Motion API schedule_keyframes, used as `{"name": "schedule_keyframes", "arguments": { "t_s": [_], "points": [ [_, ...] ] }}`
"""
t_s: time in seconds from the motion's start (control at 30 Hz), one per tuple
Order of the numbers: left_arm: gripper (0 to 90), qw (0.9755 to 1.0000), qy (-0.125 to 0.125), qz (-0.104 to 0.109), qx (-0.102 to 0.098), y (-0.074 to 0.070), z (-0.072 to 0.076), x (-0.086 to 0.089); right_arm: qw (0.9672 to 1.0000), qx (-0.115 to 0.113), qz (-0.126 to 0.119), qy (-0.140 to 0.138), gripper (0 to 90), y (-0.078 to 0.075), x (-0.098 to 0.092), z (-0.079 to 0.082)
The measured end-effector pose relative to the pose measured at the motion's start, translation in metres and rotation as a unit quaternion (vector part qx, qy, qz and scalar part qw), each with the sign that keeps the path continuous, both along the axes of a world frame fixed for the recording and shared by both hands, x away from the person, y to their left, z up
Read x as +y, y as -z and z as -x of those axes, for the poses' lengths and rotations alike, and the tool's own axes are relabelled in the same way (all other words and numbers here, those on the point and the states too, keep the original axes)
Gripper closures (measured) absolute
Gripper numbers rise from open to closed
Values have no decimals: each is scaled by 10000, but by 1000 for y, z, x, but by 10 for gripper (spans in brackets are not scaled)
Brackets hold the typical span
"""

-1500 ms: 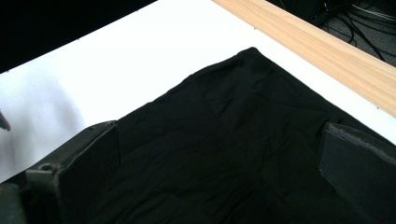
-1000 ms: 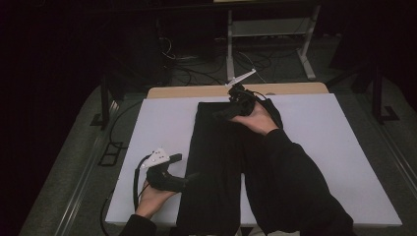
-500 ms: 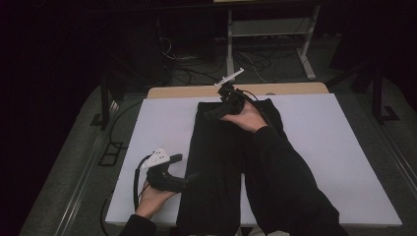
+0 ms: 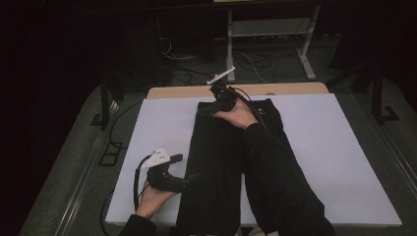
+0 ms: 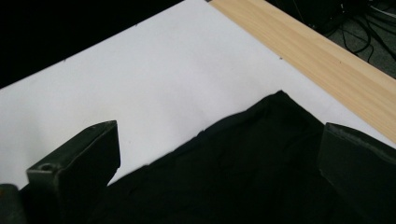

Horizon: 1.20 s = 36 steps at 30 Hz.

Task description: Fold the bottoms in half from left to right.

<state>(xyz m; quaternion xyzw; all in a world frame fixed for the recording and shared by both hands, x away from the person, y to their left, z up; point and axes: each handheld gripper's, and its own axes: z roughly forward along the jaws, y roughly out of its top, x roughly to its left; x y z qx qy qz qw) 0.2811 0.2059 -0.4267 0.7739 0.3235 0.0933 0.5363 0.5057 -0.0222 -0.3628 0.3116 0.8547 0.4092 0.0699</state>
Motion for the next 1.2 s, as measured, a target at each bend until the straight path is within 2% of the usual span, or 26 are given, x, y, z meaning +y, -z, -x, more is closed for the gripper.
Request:
{"name": "schedule_keyframes", "arguments": {
  "t_s": [0.07,0.4,0.43,0.47,0.5,0.6,0.73,0.87,0.93,1.2],
  "points": [
    [0,10000,2,7,5,0,0,0,10000,-12,-63,61,0,3,4,-5],
    [0,10000,54,24,7,0,0,-2,9994,-102,-63,313,0,24,19,-14],
    [0,10000,58,24,-3,0,0,-1,9989,-127,-18,453,0,30,21,-16],
    [0,10000,58,24,-3,0,0,-1,9989,-127,-18,453,0,30,21,-16],
    [0,10000,54,36,-1,0,0,-1,9976,-230,27,652,0,36,23,-17],
    [0,10000,58,38,-3,-1,0,-1,9956,-318,-47,884,0,43,26,-19],
    [0,10000,51,50,-5,-1,-1,0,9939,-368,-200,1019,31,48,26,-23],
    [0,10000,48,58,-11,-1,-2,0,9925,-349,-330,1123,43,52,26,-26],
    [0,10000,54,63,-9,-1,-2,0,9916,-262,-430,1191,67,58,27,-29],
    [0,9999,73,82,8,-1,-4,1,9901,-156,-347,1354,124,70,32,-32]
  ]
}}
